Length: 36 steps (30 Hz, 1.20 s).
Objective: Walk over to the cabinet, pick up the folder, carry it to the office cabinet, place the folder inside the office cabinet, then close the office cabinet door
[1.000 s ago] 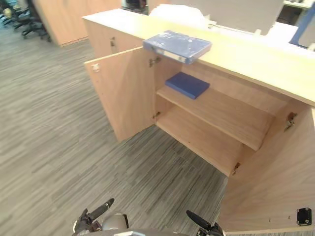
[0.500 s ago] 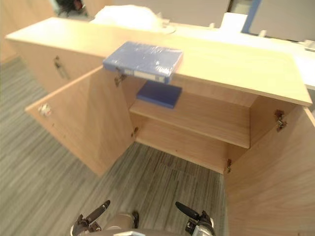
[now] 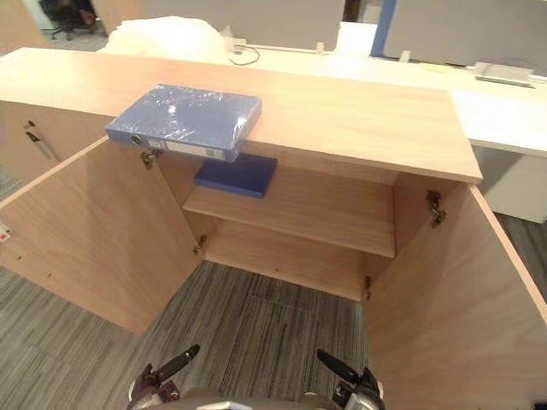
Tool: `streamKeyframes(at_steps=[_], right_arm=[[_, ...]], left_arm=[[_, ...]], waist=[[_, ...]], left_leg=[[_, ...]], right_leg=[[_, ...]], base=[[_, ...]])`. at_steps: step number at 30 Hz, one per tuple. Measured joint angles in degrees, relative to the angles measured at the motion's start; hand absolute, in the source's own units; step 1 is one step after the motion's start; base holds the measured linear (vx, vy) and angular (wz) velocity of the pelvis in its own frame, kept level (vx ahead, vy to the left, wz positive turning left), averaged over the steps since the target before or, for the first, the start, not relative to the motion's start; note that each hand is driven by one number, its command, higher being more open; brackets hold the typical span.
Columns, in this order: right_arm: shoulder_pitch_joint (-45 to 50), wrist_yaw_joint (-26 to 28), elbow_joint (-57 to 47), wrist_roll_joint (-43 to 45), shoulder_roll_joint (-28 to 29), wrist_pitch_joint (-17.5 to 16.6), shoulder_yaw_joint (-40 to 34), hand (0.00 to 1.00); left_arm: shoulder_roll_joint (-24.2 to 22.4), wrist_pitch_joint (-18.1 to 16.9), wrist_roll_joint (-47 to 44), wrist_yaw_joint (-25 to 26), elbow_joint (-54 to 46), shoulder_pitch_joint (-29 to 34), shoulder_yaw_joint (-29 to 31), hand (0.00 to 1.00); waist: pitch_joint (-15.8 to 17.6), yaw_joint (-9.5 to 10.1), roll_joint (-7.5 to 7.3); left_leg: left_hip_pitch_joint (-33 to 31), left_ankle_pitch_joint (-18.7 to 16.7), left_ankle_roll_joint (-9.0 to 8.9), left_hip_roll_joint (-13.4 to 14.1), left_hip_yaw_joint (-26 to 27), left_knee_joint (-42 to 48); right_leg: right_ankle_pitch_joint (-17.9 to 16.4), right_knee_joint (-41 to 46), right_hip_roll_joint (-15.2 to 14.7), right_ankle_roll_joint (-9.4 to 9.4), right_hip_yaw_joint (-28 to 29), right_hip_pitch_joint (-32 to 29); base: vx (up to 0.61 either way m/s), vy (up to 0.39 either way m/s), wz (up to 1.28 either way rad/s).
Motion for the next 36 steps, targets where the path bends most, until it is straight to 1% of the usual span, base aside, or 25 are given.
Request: streamKeyframes(at_steps=[1, 2, 3, 4, 5, 6, 8, 9, 10, 11, 12, 13, 14, 15, 17, 19, 20, 21, 22, 25, 29, 31, 33, 34, 36], right_arm=[[0.41, -0.01, 0.02, 0.02, -0.26, 0.08, 0.50, 1.00], [0.57, -0.01, -0.03, 0.03, -0.22, 0.05, 0.67, 1.00], [0.63, 0.05, -0.09, 0.03, -0.28, 0.26, 0.78, 1.00], [0.48, -0.07, -0.07, 0.05, -0.78, 0.33, 2.27, 1.00], [0.54, -0.06, 0.02, 0.05, -1.03, 0.33, 3.60, 1.00], [0.47, 0.00, 0.47, 0.07, -1.30, 0.38, 5.96, 1.00], [0.00, -0.02, 0.49, 0.08, -1.25, 0.80, 8.23, 1.00], [-0.66, -0.01, 0.47, 0.12, -0.66, 1.06, 8.51, 1.00], [-0.74, 0.01, -0.05, 0.16, 0.04, 1.15, 8.51, 1.00], [-0.36, 0.03, -0.97, 0.16, -0.12, 1.35, 8.41, 1.00], [-0.46, -0.01, -0.84, 0.14, -0.19, 1.34, 7.99, 1.00], [-0.45, 0.08, -0.81, 0.12, 1.17, 1.48, 8.02, 1.00], [-0.44, 0.18, -0.80, 0.11, 1.90, 1.47, 7.99, 1.00], [-0.52, 0.99, -0.55, 0.09, 1.84, 1.76, 8.53, 1.00], [-0.58, 1.35, -1.32, 0.09, 1.83, 1.52, 8.43, 1.00], [-0.37, 1.74, -1.50, 0.09, 1.84, 1.36, 8.10, 1.00], [0.72, 1.81, -1.73, 0.07, 1.93, 1.30, 7.38, 1.00], [1.39, 1.81, -1.77, 0.07, 2.09, 1.28, 6.83, 1.00], [2.05, 1.88, -2.11, 0.07, 2.11, 1.55, 6.81, 1.00], [2.48, 1.89, -2.22, 0.04, 0.67, 1.54, 6.89, 1.00], [4.41, 2.26, -3.08, -0.31, -0.35, 1.79, 7.78, 1.00], [5.80, 2.36, -3.05, -0.52, -1.07, 2.24, 9.55, 1.00], [5.91, 2.28, -3.15, -0.45, -1.33, 2.57, 9.73, 1.00], [5.92, 2.26, -3.09, -0.49, -1.44, 2.62, 10.08, 1.00], [5.94, 1.81, -3.10, -0.49, -1.76, 2.60, 11.57, 1.00]], left_arm=[[-0.55, 0.05, -0.03, -0.05, -0.58, 0.31, 1.32, 1.00], [-0.72, 0.04, -0.05, -0.08, -1.08, 0.49, 1.81, 1.00], [-0.82, 0.12, -0.76, -0.40, -1.47, 0.84, 2.42, 1.00], [-0.87, 0.35, -1.24, -0.36, -1.69, 1.37, 3.44, 1.00], [-0.74, 0.36, -1.23, -0.40, -1.94, 1.98, 3.43, 1.00], [-0.43, 0.50, -1.23, -0.71, -1.93, 2.94, 3.38, 1.00], [-0.30, 0.55, -1.29, -1.49, -1.93, 4.02, 3.32, 1.00], [-0.27, 0.57, -1.48, -1.92, -1.88, 4.31, 3.31, 1.00], [-0.32, 0.55, -2.64, -2.35, -1.83, 4.53, 3.11, 1.00], [-0.75, 0.46, -3.48, -2.88, -1.49, 5.38, 2.22, 1.00], [-0.21, 0.54, -3.90, -3.14, -0.35, 5.38, 1.31, 1.00], [1.33, 0.57, -5.17, -3.78, 0.36, 4.72, 1.13, 1.00], [1.60, 0.29, -5.69, -3.90, 0.26, 4.68, 1.12, 1.00], [1.72, -0.02, -6.69, -4.25, 0.34, 4.50, 0.98, 1.00], [2.01, 0.04, -7.19, -4.52, 0.51, 3.96, -1.39, 1.00], [2.77, -0.01, -8.12, -5.26, 0.42, 3.71, -4.71, 1.00], [3.33, 0.00, -9.94, -5.70, 0.12, 2.99, -9.00, 1.00], [3.26, 0.04, -10.91, -5.70, -0.53, 2.78, -10.36, 1.00], [2.72, 0.03, -14.14, -6.03, -3.47, 2.87, -12.24, 1.00], [1.17, -0.09, -22.84, -5.97, -12.03, 3.00, -17.52, 1.00], [1.56, -0.25, -27.54, -5.13, -26.70, 6.24, -22.40, 1.00], [1.72, -0.39, -25.79, -3.70, -34.76, 7.98, -23.11, 1.00], [1.90, -0.36, -18.53, -1.69, -40.34, 8.92, -22.84, 1.00], [1.72, 0.31, -10.68, 0.18, -43.67, 9.28, -22.48, 1.00], [1.69, 0.98, -0.12, 2.86, -48.20, 10.26, -21.98, 1.00]], waist=[[-0.24, -0.01, 0.55], [-0.19, -0.01, 0.59], [0.03, 0.65, 0.96], [0.29, 1.27, 1.36], [0.33, 1.52, 1.47], [0.38, 2.07, 1.31], [0.31, 2.30, 1.21], [0.56, 2.47, 1.04], [0.39, 2.48, 1.10], [-0.65, 2.48, 2.77], [-1.14, 2.56, 3.05], [-1.72, 2.11, 0.49], [-1.88, 2.13, -0.55], [-2.32, 2.30, -1.08], [-2.64, 2.23, -0.52], [-2.75, 2.15, -0.02], [-3.96, 1.56, -0.60], [-4.48, 1.72, -0.36], [-4.72, 1.69, 0.03], [-4.57, 1.14, 0.77], [-4.31, 0.72, 0.32], [-4.17, 0.70, 0.09], [-4.17, 0.78, 0.16], [-4.27, 0.93, 0.22], [-4.27, 1.09, 0.16]], left_leg=[[-2.23, -0.93, -1.34, 0.50, -0.60, 6.98], [-4.73, -0.86, -1.34, 0.70, -1.13, 12.26], [-10.24, 0.90, -1.46, 1.46, -1.89, 25.18], [-14.11, 0.59, -1.52, 2.73, -1.56, 36.22], [-15.27, 0.16, -1.43, 3.01, -0.95, 39.84], [-16.69, -1.39, -0.69, 3.16, 0.48, 42.09], [-18.81, -3.46, 0.10, 3.08, 1.75, 38.85], [-19.27, -4.04, 0.18, 2.08, 2.09, 32.08], [-18.66, -2.30, 1.57, 0.75, 1.93, 20.97], [-17.32, 6.40, 3.90, -0.22, 0.61, 9.08], [-16.97, 7.02, 0.82, -0.80, -0.62, 7.57], [-15.33, 7.47, 1.74, -2.78, 0.47, 5.05], [-13.94, 8.04, 2.18, -3.52, 1.21, 3.00], [-11.30, 8.96, 2.81, -4.31, 2.34, -0.53], [-6.87, 10.57, 3.61, -4.83, 3.74, -6.11], [-4.33, 12.04, 3.58, -5.60, 4.54, -9.77], [-2.59, 13.82, 3.34, -6.77, 4.14, -13.58], [-1.78, 14.87, 3.18, -6.74, 4.16, -15.59], [-0.35, 16.87, 2.82, -6.57, 4.18, -19.51], [1.40, 19.91, 2.22, -5.88, 3.41, -24.68], [1.76, 20.23, 1.96, -5.53, 3.14, -25.54], [1.60, 20.19, 1.91, -5.60, 3.30, -25.58], [1.10, 20.21, 1.94, -5.67, 3.50, -25.59], [0.65, 20.07, 1.75, -5.66, 3.37, -25.58], [0.33, 19.97, 1.60, -5.69, 3.16, -25.56]], right_leg=[[-0.02, -1.89, 1.52, -0.05, -0.15, 1.61], [-0.04, -3.05, 2.17, -0.15, -0.14, 2.68], [0.19, -5.45, 3.71, -1.17, 0.26, 5.33], [0.38, -7.63, 5.33, -1.63, 1.60, 8.26], [0.40, -8.42, 5.70, -1.81, 2.34, 9.57], [0.42, -9.50, 5.72, -1.92, 4.10, 11.67], [0.42, -10.74, 5.05, -1.95, 6.61, 13.54], [0.38, -10.78, 4.17, -1.78, 8.21, 14.21], [0.23, -10.52, 3.20, -0.50, 9.28, 14.61], [-0.23, -10.10, 3.47, 0.98, 10.07, 14.74], [-0.68, -9.75, 3.51, 1.73, 10.47, 14.86], [-0.68, -8.98, 0.89, 2.56, 10.90, 14.80], [-0.36, -7.95, -0.26, 3.06, 11.36, 14.47], [0.73, -6.07, -1.57, 3.25, 12.53, 13.75], [0.54, -7.73, -2.71, 2.91, 14.54, 13.68], [1.63, -10.66, -3.56, 3.18, 14.88, 12.69], [2.01, -11.45, -4.10, 3.58, 14.90, 12.45], [2.12, -11.57, -4.28, 3.76, 14.95, 12.29], [2.11, -11.66, -4.02, 3.76, 15.02, 11.91], [2.13, -11.83, -2.83, 3.75, 14.84, 11.67], [2.12, -11.73, -2.45, 3.74, 14.89, 11.80], [2.12, -11.96, -2.64, 3.75, 15.23, 11.68], [2.11, -12.36, -2.81, 3.76, 15.54, 11.27], [2.11, -12.41, -2.80, 3.76, 15.58, 10.87], [2.14, -12.60, -2.77, 3.80, 15.58, 10.74]], base=[[0.22, -0.211, 0.50], [0.18, -0.157, 0.27], [0.18, -0.094, -0.13], [0.21, -0.055, -0.36], [0.28, 0.020, -0.68], [0.34, 0.069, -0.79], [0.35, 0.105, -0.80], [0.34, 0.162, -0.74], [0.47, 0.276, -0.72], [0.40, 0.265, -0.46], [0.40, 0.227, -0.10], [0.25, 0.102, 0.03], [0.28, 0.090, -0.01], [0.24, 0.100, -0.15], [0.21, 0.092, -0.22], [0.06, -0.009, -0.07], [0.03, -0.071, 0.08], [0.04, -0.119, 0.09], [0.02, -0.093, -0.03], [-0.02, -0.094, 0.08], [-0.04, -0.052, 0.04], [-0.04, -0.019, -0.06], [-0.04, -0.011, -0.04], [-0.04, -0.010, 0.04], [-0.03, -0.013, 0.05]])
